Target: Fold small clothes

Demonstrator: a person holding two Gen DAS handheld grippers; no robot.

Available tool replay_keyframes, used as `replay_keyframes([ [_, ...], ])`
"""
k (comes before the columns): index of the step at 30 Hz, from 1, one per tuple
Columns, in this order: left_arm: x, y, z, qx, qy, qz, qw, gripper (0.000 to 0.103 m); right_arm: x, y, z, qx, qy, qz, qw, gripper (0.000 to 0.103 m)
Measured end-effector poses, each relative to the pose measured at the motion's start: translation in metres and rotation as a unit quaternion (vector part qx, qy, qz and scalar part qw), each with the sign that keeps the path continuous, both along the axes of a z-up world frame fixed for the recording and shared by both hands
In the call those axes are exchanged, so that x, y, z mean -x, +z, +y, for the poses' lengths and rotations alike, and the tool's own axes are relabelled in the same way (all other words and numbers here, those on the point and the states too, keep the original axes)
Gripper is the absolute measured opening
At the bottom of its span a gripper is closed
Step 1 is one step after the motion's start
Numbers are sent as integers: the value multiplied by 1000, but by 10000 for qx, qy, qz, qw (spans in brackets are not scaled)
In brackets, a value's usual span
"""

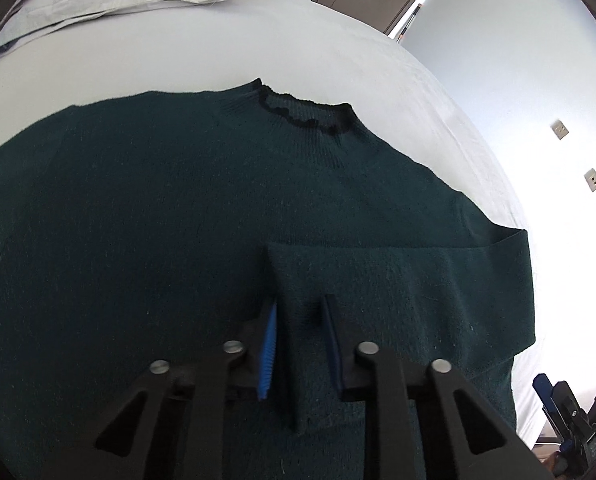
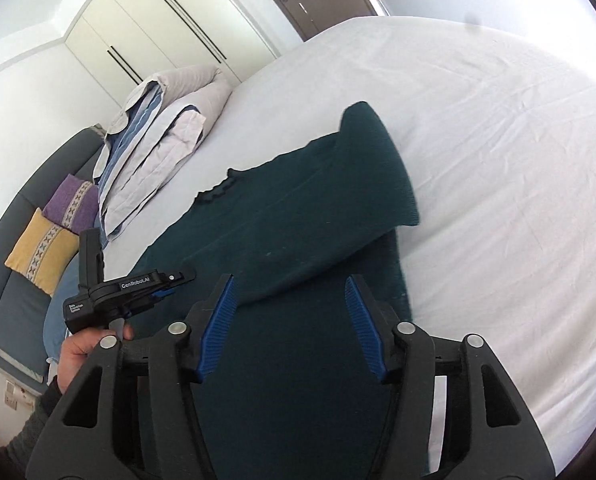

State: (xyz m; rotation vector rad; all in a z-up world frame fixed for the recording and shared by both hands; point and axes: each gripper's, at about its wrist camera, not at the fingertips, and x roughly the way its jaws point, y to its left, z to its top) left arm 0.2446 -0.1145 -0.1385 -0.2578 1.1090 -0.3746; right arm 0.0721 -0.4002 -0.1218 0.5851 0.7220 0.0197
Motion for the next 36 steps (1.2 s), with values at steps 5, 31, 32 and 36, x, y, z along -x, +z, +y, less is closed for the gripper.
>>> replay_keyframes([
  [5, 5, 12, -4, -264, -100, -247, 9993, 9, 6, -2, -13, 1, -187, 4, 9998, 52],
  [31, -22, 26, 65, -388, 781, -1232, 9885, 9, -141, -9, -102, 514, -636, 859, 9929, 52],
  [32, -23, 29, 64, -368, 818, -1322, 9871, 9, -148, -11, -101, 543, -590, 865, 9930, 52],
  [36, -30, 38, 67, -298, 874, -1627, 9824, 9, -160, -20, -99, 459, -548, 905, 9933, 52],
])
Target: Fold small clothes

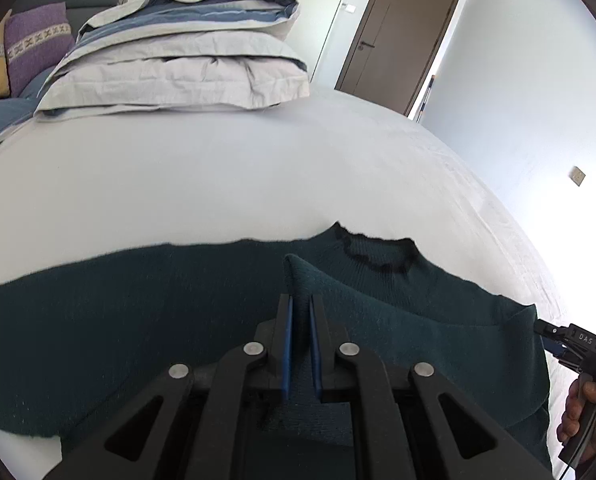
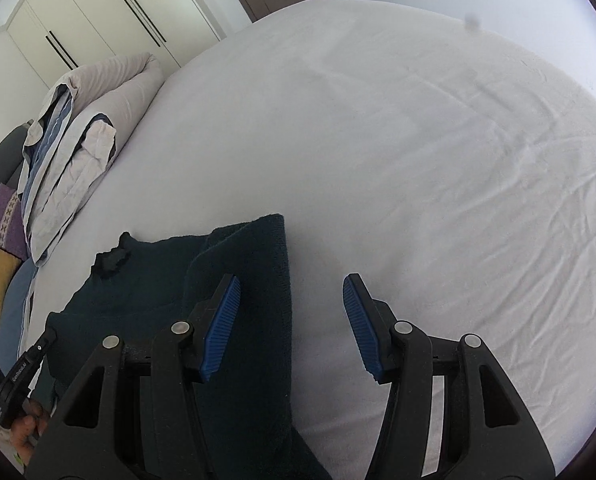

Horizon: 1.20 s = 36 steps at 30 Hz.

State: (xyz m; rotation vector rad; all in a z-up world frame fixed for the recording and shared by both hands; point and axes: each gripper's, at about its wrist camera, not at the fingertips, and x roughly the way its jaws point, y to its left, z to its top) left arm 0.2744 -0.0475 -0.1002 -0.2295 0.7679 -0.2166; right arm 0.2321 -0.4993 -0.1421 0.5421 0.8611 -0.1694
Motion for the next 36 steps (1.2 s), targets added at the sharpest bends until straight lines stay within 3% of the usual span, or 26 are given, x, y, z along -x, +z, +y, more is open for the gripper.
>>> replay_keyframes([
  [3, 4, -2, -1, -32, -4, -112, 9999, 9, -6, -8, 2, 23, 9, 47, 10000, 45],
  [5, 5, -13, 0, -19, 37, 58, 10000, 9, -10, -10, 5, 83, 47, 52, 9999, 42],
  [6, 4, -20, 0, -20, 69, 148, 9999, 9, -13, -11, 5, 101, 71, 75, 9999, 34],
  [7, 4, -28, 1, -19, 102, 250, 9996, 9, -16, -12, 6, 151, 105, 142, 9997, 20],
  [9, 5, -38, 4, -10, 162, 376, 9992, 9, -22, -16, 7, 295, 148, 328, 9989, 9],
  [16, 19, -35, 8, 93, 305, 279, 9991, 9, -24, -18, -9, 485, -311, 524, 9970, 0],
  [21, 30, -41, 11, 163, 319, 382, 9986, 8, -17, -10, -16, 132, -36, 331, 9994, 0],
  [23, 32, -40, 11, 177, 304, 381, 9987, 8, 0, 6, -6, 189, 36, 91, 9998, 5],
  [24, 32, -40, 11, 184, 296, 387, 9986, 8, 8, 13, 2, 289, 113, 6, 9995, 14],
  [27, 32, -39, 13, 230, 283, 422, 9984, 8, 34, 26, 33, 429, 405, -86, 9982, 70],
  [29, 34, -38, 16, 241, 278, 420, 9984, 8, 46, 26, 54, 568, 594, -49, 9966, 71],
  [30, 35, -38, 15, 231, 276, 420, 9985, 8, 47, 22, 63, 660, 689, 123, 9954, 65],
  [33, 39, -37, 15, 222, 274, 450, 9984, 8, 45, -2, 78, 835, 912, 650, 9902, 24],
  [36, 41, -35, 17, 230, 262, 469, 9983, 7, 42, -10, 81, 926, 895, 722, 9890, 13],
])
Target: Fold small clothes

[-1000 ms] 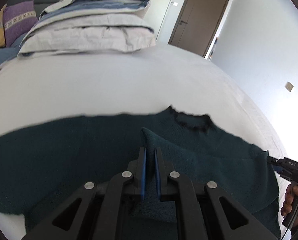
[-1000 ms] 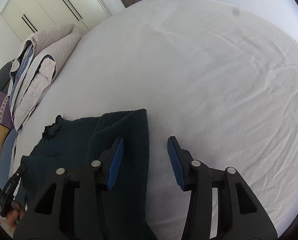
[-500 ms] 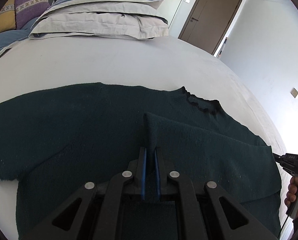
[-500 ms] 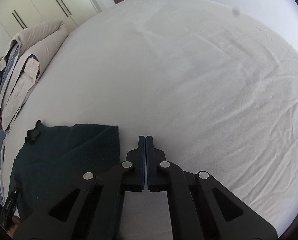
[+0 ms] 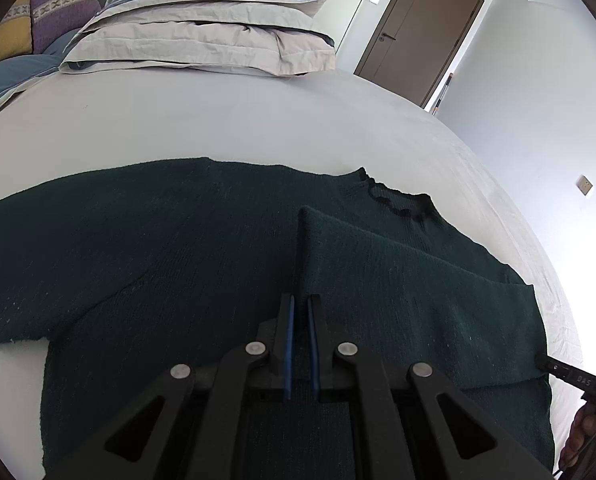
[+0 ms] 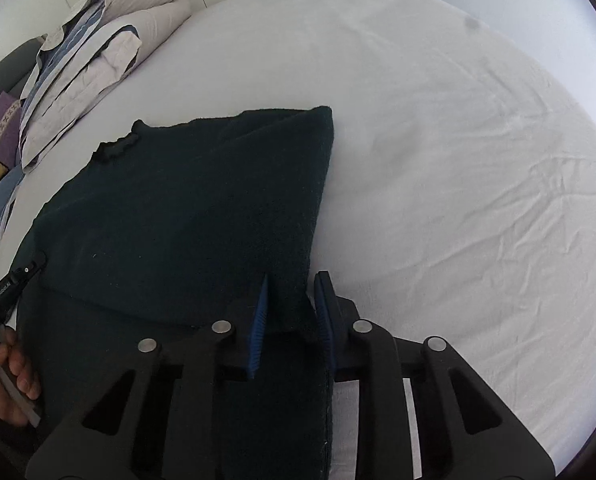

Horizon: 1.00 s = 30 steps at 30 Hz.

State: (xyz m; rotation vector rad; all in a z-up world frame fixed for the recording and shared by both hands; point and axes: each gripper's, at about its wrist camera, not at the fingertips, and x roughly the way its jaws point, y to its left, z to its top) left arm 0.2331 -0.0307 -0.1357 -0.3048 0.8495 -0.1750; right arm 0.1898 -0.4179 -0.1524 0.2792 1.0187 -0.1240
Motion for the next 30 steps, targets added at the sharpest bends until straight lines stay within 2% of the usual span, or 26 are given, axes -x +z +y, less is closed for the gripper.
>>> replay_keyframes([
  [3, 2, 1, 2, 46, -15, 29, 10000, 5, 0, 5, 6, 117, -71, -4, 9999, 7],
  [10, 9, -1, -8, 109, -124, 102, 9998, 5, 6, 10, -19, 186, -118, 41, 9997, 6],
  [14, 8, -10, -11, -24, -144, 150, 9998, 5, 10, -8, -30, 74, -181, 58, 9998, 5],
  [17, 3, -15, -7, 7, -123, 190, 9997, 7, 12, -18, -35, -15, -155, -156, 9998, 5],
  [22, -2, -15, -6, 19, -200, 279, 9994, 7, 10, -10, -22, 411, 39, -168, 9990, 9],
  [24, 4, -4, 4, 196, -153, 258, 9994, 20, 17, 8, -24, 264, -206, -253, 9991, 19],
  [26, 14, 9, 20, 328, 59, 91, 9994, 60, 31, 31, -19, 207, -409, -674, 9967, 21],
  [27, 21, 16, 30, 386, 190, 0, 9991, 64, 37, 39, -14, 257, -437, -804, 9955, 28],
  [28, 27, 24, 41, 437, 253, -96, 9987, 65, 40, 45, -7, 310, -424, -873, 9948, 41],
  [30, 41, 35, 65, 499, 294, -206, 9981, 66, 47, 54, 12, 400, -235, -955, 9943, 51],
])
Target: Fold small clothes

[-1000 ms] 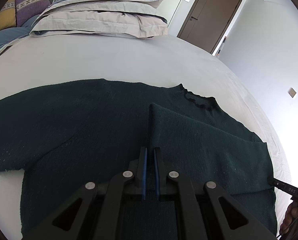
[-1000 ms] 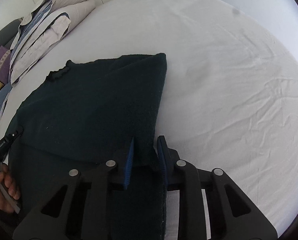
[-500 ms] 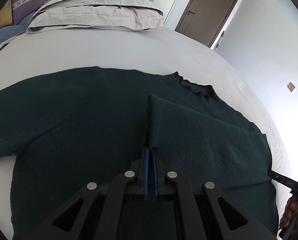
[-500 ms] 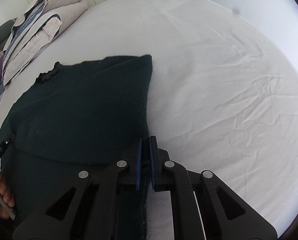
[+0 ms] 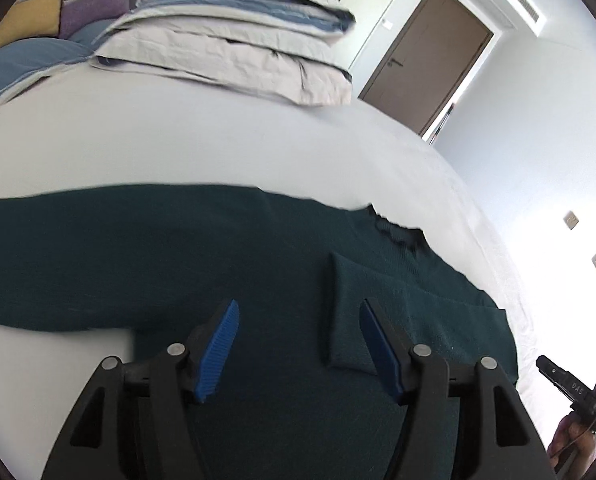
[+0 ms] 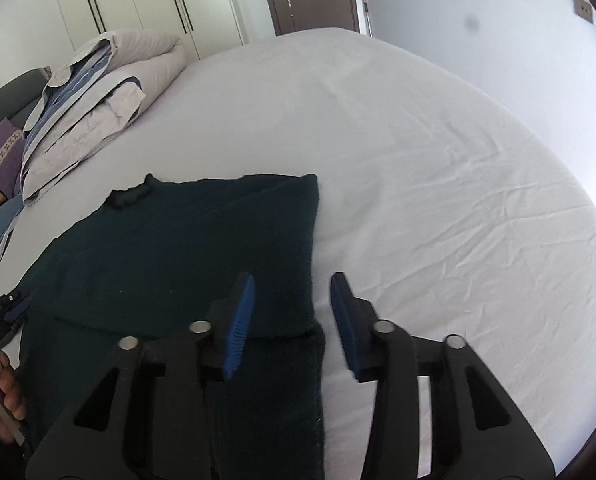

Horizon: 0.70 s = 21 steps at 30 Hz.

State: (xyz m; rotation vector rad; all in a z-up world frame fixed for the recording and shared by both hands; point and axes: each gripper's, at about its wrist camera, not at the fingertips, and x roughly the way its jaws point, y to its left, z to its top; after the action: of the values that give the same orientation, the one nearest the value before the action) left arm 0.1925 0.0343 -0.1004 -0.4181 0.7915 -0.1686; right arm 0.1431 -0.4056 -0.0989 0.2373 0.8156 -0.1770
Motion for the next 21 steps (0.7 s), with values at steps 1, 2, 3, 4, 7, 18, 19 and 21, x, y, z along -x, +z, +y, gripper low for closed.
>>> replay_keyframes([
  [1, 8, 4, 16, 15, 65, 1, 10000, 66, 2, 4, 10, 43, 104, -20, 9999, 51],
  [2, 16, 7, 33, 29, 139, -7, 9999, 66, 5, 8, 22, 50, 217, -59, 9997, 51],
  [3, 23, 9, 48, 32, 233, -13, 9997, 66, 8, 12, 31, 5, 301, -109, 9995, 51],
  [4, 32, 9, 71, 51, 410, -4, 9991, 66, 11, 16, 41, -86, 397, -162, 9990, 51],
  [7, 57, -4, 147, 495, 1090, 230, 9925, 66, 19, 27, 75, -387, 717, -299, 9962, 51],
  [18, 131, -61, 325, 2609, 3233, 384, 9088, 68, 25, 34, 202, -1206, 1664, -314, 9782, 51],
  [19, 127, -64, 330, 2646, 3290, 381, 9057, 68, 26, 33, 208, -1222, 1691, -301, 9775, 51],
  [21, 118, -68, 337, 2715, 3447, 343, 8980, 67, 26, 31, 218, -1251, 1735, -291, 9764, 51],
])
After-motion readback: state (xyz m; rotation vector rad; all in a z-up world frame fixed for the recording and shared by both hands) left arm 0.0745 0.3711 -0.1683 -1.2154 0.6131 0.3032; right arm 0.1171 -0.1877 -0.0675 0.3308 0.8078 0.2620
